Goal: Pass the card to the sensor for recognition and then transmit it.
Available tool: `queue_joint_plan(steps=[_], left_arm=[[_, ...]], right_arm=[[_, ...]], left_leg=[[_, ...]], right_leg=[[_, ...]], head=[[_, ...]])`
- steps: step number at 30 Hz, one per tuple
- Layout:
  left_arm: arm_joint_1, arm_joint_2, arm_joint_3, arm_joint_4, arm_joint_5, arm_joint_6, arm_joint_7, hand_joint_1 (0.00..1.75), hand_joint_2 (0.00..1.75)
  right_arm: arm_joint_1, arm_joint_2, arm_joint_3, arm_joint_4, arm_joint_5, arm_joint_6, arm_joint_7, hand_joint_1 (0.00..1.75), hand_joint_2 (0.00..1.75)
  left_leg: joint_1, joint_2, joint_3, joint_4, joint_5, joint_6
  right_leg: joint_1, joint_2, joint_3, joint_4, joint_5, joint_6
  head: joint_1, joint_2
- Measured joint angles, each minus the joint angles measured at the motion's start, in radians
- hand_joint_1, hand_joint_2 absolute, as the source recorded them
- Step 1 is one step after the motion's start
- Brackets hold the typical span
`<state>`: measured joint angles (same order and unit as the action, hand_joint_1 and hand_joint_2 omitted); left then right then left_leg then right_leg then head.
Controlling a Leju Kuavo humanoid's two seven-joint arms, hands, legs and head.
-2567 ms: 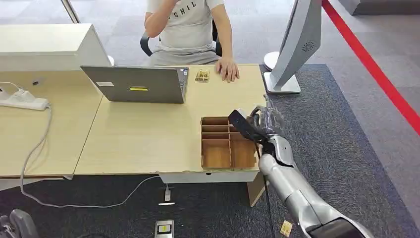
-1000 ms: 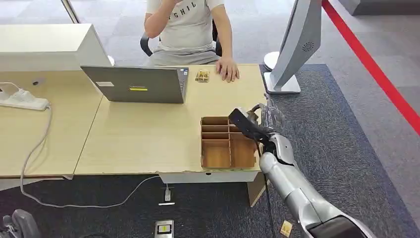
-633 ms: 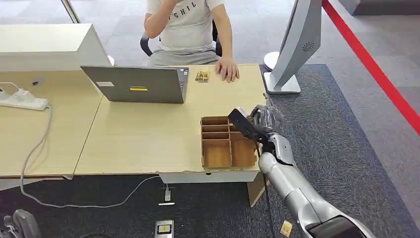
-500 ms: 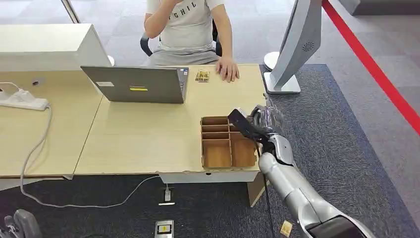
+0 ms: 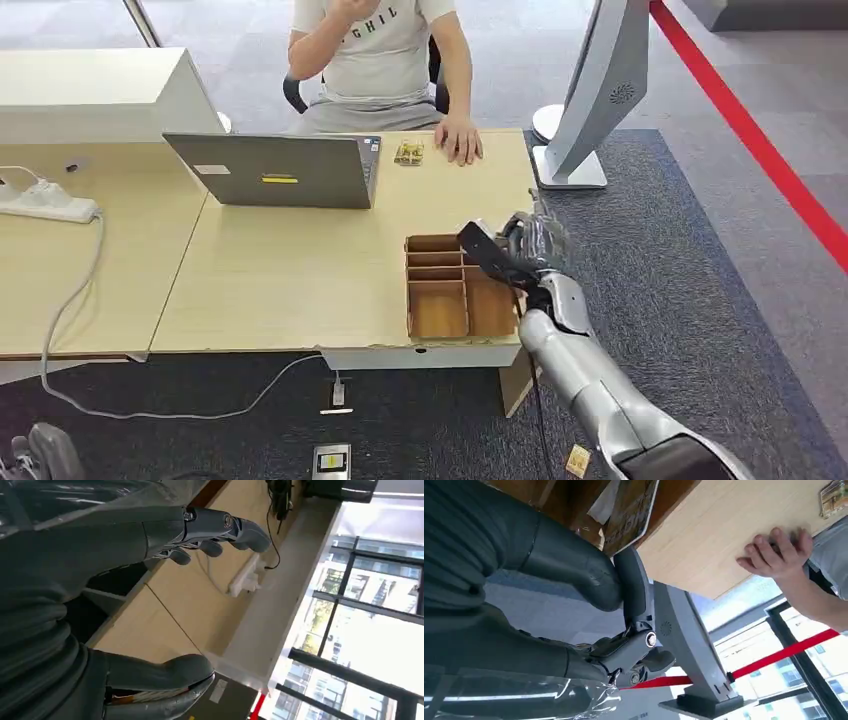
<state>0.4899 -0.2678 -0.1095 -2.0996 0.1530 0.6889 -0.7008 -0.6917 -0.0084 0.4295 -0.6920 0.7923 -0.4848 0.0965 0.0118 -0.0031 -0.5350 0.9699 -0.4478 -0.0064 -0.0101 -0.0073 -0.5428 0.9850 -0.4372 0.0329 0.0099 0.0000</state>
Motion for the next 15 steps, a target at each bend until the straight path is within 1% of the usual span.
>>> queue_joint_plan(steps=[5, 11, 15], left_arm=[[-0.001, 0.0, 0.001, 0.0, 0.013, -0.002, 0.0, 0.0, 1.75], [-0.001, -0.007, 0.005, 0.0, 0.017, -0.032, 0.0, 0.0, 1.75], [-0.001, -0.015, 0.008, 0.0, 0.013, -0.034, 0.0, 0.0, 1.75]], right_arm=[[-0.002, 0.008, 0.001, -0.001, 0.009, -0.042, -0.01, 1.75, 1.75], [-0.023, 0.022, 0.001, -0.028, 0.014, -0.139, -0.028, 1.75, 1.75], [-0.038, 0.04, 0.001, -0.052, -0.003, -0.163, -0.053, 1.75, 1.75]], left_leg=[[0.0, 0.0, 0.0, 0.0, 0.0, 0.0], [0.0, 0.0, 0.0, 0.0, 0.0, 0.0], [0.0, 0.0, 0.0, 0.0, 0.0, 0.0]], right_leg=[[0.0, 0.0, 0.0, 0.0, 0.0, 0.0], [0.0, 0.0, 0.0, 0.0, 0.0, 0.0], [0.0, 0.0, 0.0, 0.0, 0.0, 0.0]], head=[[0.0, 0.0], [0.0, 0.0], [0.0, 0.0]])
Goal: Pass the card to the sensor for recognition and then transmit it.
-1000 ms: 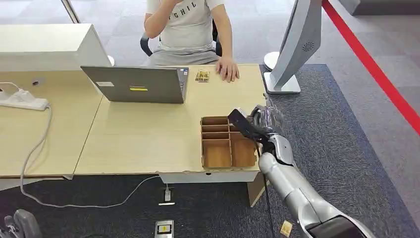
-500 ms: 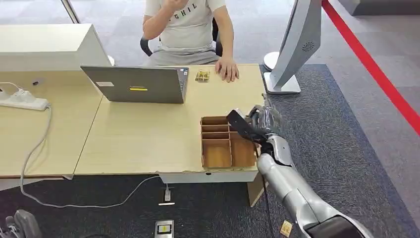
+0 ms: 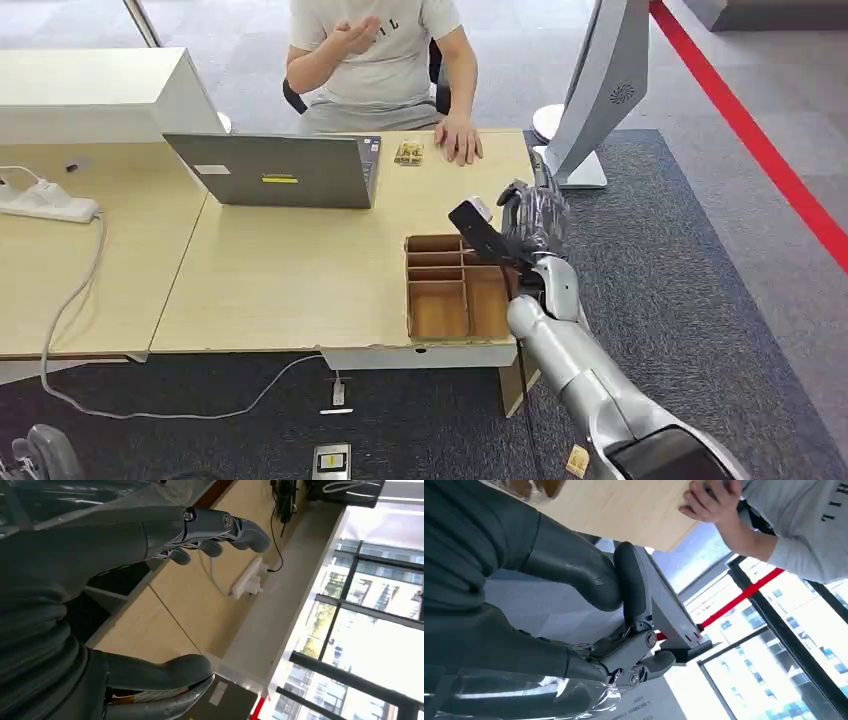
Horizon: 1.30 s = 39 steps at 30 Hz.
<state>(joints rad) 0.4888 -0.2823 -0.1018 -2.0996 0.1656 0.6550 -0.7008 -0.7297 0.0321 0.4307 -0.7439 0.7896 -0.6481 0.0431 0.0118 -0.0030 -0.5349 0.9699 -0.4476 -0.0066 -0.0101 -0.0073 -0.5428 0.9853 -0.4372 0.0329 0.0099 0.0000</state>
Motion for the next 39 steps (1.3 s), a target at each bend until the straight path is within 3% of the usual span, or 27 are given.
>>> queue_joint_plan(steps=[3, 4, 11, 18, 27, 34, 39], left_arm=[[0.0, -0.006, 0.002, 0.0, -0.003, -0.005, 0.0, 0.0, 1.75], [0.0, -0.008, 0.003, 0.0, -0.004, -0.007, 0.0, 0.0, 1.75], [0.0, -0.02, 0.01, 0.0, -0.029, -0.008, 0.0, 0.0, 1.75], [0.004, -0.008, 0.027, 0.0, -0.007, -0.035, 0.0, 0.0, 1.75], [0.005, -0.004, 0.062, 0.0, 0.023, -0.119, 0.0, 0.0, 1.75], [0.004, -0.004, 0.108, 0.0, 0.064, -0.221, 0.0, 0.0, 1.75], [0.0, -0.01, 0.138, 0.0, 0.07, -0.264, 0.0, 0.0, 1.75]], right_arm=[[-0.009, 0.017, 0.0, -0.016, -0.019, 0.005, -0.012, 1.75, 1.75], [-0.012, 0.022, 0.0, -0.02, -0.024, 0.007, -0.013, 0.0, 1.75], [-0.006, 0.038, 0.002, -0.044, -0.047, 0.055, -0.016, 0.0, 1.75], [0.114, -0.001, 0.002, -0.234, -0.099, 0.086, -0.015, 0.0, 1.75], [0.325, -0.133, -0.023, -0.589, -0.133, 0.206, 0.114, 0.0, 1.75], [0.462, -0.249, -0.09, -0.787, -0.201, 0.321, 0.139, 0.0, 1.75], [0.492, -0.277, -0.088, -0.86, -0.206, 0.393, 0.135, 0.0, 1.75]], left_leg=[[0.0, 0.0, 0.0, 0.0, 0.0, 0.0], [0.0, 0.0, 0.0, 0.0, 0.0, 0.0], [0.0, 0.0, 0.0, 0.0, 0.0, 0.0], [0.0, 0.0, 0.0, 0.0, 0.0, 0.0], [0.0, 0.0, 0.001, 0.0, -0.001, 0.001], [0.0, 0.0, 0.0, 0.0, -0.001, 0.0], [0.0, 0.0, 0.0, 0.0, -0.001, 0.0]], right_leg=[[0.0, 0.0, 0.0, 0.0, 0.0, 0.0], [0.0, 0.0, 0.0, 0.0, 0.0, 0.0], [0.0, 0.0, 0.0, 0.0, 0.0, 0.0], [0.0, 0.0, -0.001, 0.0, 0.0, 0.0], [0.0, 0.0, -0.001, -0.001, 0.0, 0.0], [0.0, 0.001, 0.0, -0.001, 0.0, 0.0], [0.0, 0.001, 0.0, -0.001, 0.0, 0.0]], head=[[0.0, 0.0], [0.0, 0.0], [0.0, 0.0], [0.0, 0.0], [0.0, 0.0], [0.0, 0.0], [0.0, 0.0]])
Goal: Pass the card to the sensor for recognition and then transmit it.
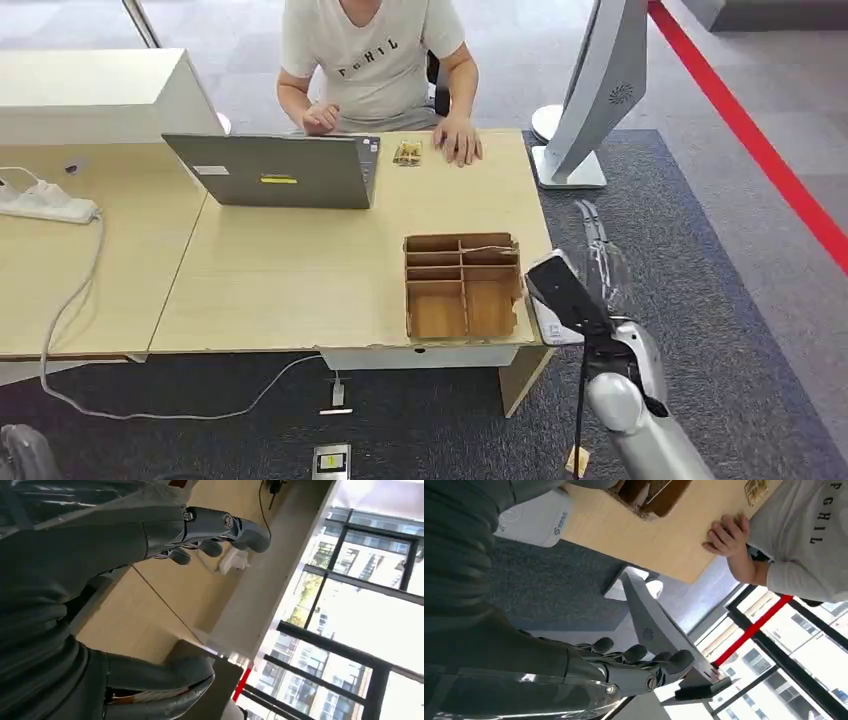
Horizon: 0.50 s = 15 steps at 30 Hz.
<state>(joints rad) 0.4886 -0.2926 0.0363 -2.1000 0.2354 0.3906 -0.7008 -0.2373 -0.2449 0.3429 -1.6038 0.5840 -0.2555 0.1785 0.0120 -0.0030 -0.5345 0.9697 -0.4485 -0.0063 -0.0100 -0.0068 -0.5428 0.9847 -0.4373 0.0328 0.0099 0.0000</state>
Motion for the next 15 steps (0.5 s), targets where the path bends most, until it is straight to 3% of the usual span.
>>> queue_joint_plan(steps=[8, 15], left_arm=[[-0.007, -0.029, 0.048, 0.0, -0.017, -0.027, 0.0, 0.0, 1.75], [-0.01, -0.041, 0.061, 0.0, -0.033, 0.001, 0.0, 0.0, 1.75]], right_arm=[[-0.023, 0.013, 0.07, -0.011, 0.056, 0.026, -0.034, 0.0, 1.75], [-0.09, 0.073, 0.155, 0.082, 0.188, -0.047, -0.054, 0.0, 1.75]], left_leg=[[0.0, 0.0, 0.0, 0.0, 0.0, 0.0], [0.0, 0.0, -0.001, 0.0, 0.0, 0.0]], right_leg=[[0.0, 0.0, 0.001, 0.0, 0.0, 0.0], [0.0, 0.0, 0.001, 0.0, 0.0, 0.0]], head=[[0.0, 0.0], [0.0, 0.0]])
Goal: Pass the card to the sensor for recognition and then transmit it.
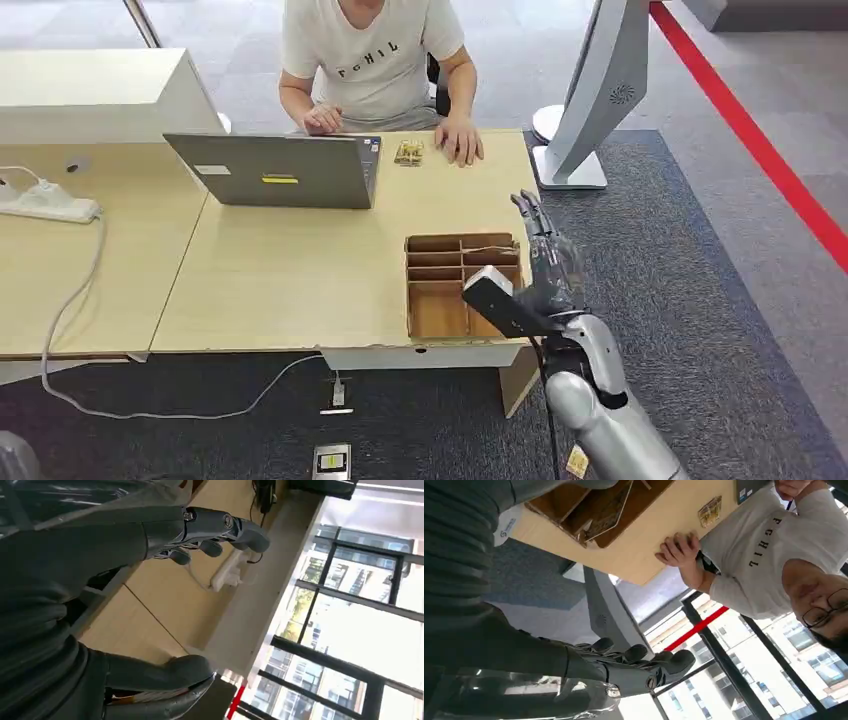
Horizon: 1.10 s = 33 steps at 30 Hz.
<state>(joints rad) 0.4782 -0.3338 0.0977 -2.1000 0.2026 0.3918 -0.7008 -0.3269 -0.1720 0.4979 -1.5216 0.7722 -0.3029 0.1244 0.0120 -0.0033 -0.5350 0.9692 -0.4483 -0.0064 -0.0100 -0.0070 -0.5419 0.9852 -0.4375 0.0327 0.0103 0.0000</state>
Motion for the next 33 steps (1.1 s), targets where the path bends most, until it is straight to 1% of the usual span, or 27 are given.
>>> queue_joint_plan(steps=[3, 4, 7, 10, 13, 20, 26, 27, 28, 31, 33], left_arm=[[0.0, -0.001, 0.0, 0.0, -0.005, 0.019, 0.0, 0.0, 1.75], [0.0, -0.001, 0.0, 0.0, -0.006, 0.03, 0.0, 0.0, 1.75], [0.001, -0.001, 0.0, 0.0, -0.006, 0.047, 0.0, 0.0, 1.75], [0.002, -0.001, -0.001, -0.001, -0.006, 0.062, 0.0, 0.0, 1.75], [0.002, -0.001, -0.005, -0.002, -0.013, 0.095, 0.0, 0.0, 1.75], [0.007, 0.004, -0.023, -0.002, -0.024, 0.147, 0.0, 0.0, 1.75], [0.009, 0.01, -0.037, -0.002, -0.023, 0.166, 0.0, 0.0, 1.75], [0.009, 0.011, -0.039, -0.002, -0.022, 0.168, 0.0, 0.0, 1.75], [0.009, 0.012, -0.041, -0.002, -0.019, 0.169, 0.0, 0.0, 1.75], [0.009, 0.017, -0.052, -0.002, -0.005, 0.169, 0.0, 0.0, 1.75], [0.01, 0.022, -0.053, -0.002, 0.011, 0.151, 0.0, 0.0, 1.75]], right_arm=[[-0.028, 0.028, 0.021, 0.065, 0.035, -0.036, -0.005, 0.0, 1.75], [-0.043, 0.041, 0.029, 0.103, 0.051, -0.057, -0.011, 0.0, 1.75], [-0.079, 0.069, 0.043, 0.19, 0.079, -0.088, -0.013, 0.0, 1.75], [-0.11, 0.094, 0.051, 0.274, 0.093, -0.102, -0.013, 0.0, 1.75], [-0.139, 0.115, 0.053, 0.354, 0.099, -0.116, -0.012, 0.0, 1.75], [-0.196, 0.148, 0.052, 0.516, 0.093, -0.155, -0.01, 0.0, 1.75], [-0.221, 0.161, 0.05, 0.6, 0.092, -0.166, 0.0, 0.19, 1.75], [-0.226, 0.161, 0.048, 0.611, 0.092, -0.17, 0.005, 0.23, 1.75], [-0.23, 0.161, 0.047, 0.619, 0.092, -0.173, 0.008, 0.3, 1.75], [-0.238, 0.153, 0.039, 0.641, 0.088, -0.182, 0.022, 0.4, 1.75], [-0.238, 0.136, 0.025, 0.644, 0.084, -0.185, 0.038, 0.38, 1.75]], left_leg=[[0.0, 0.0, 0.0, 0.0, 0.0, 0.0], [0.0, 0.0, 0.0, 0.0, 0.0, 0.0], [0.0, 0.0, 0.0, 0.0, 0.0, 0.0], [0.0, 0.0, 0.0, 0.0, 0.0, 0.0], [0.0, 0.0, 0.0, 0.0, 0.0, 0.0], [0.0, 0.0, 0.0, 0.0, 0.0, 0.0], [0.0, 0.0, 0.0, 0.0, 0.0, 0.0], [0.0, 0.0, 0.0, 0.0, 0.0, 0.0], [0.0, 0.0, 0.0, 0.0, 0.0, 0.0], [0.0, 0.0, 0.001, 0.001, 0.0, 0.0], [0.0, 0.0, 0.0, 0.001, 0.0, 0.0]], right_leg=[[0.0, 0.0, 0.0, 0.0, 0.0, 0.0], [0.0, 0.0, 0.0, 0.0, 0.0, 0.0], [0.0, 0.0, 0.0, 0.0, 0.0, 0.0], [0.0, 0.0, 0.0, 0.0, 0.0, 0.0], [0.0, 0.0, 0.0, 0.0, 0.0, 0.0], [0.0, 0.0, -0.001, 0.0, 0.0, 0.0], [0.0, 0.0, -0.001, 0.0, 0.0, 0.0], [0.0, 0.0, -0.001, 0.0, 0.0, 0.0], [0.0, 0.0, -0.001, 0.0, 0.0, 0.0], [0.0, 0.0, -0.002, 0.0, 0.0, 0.0], [0.0, 0.0, -0.001, 0.0, 0.0, 0.0]], head=[[0.0, 0.0], [0.0, 0.0], [0.0, 0.0], [0.0, 0.0], [0.0, 0.0], [0.0, 0.0], [0.0, 0.0], [0.0, 0.0], [0.0, 0.0], [0.0, 0.0], [0.0, 0.0]])
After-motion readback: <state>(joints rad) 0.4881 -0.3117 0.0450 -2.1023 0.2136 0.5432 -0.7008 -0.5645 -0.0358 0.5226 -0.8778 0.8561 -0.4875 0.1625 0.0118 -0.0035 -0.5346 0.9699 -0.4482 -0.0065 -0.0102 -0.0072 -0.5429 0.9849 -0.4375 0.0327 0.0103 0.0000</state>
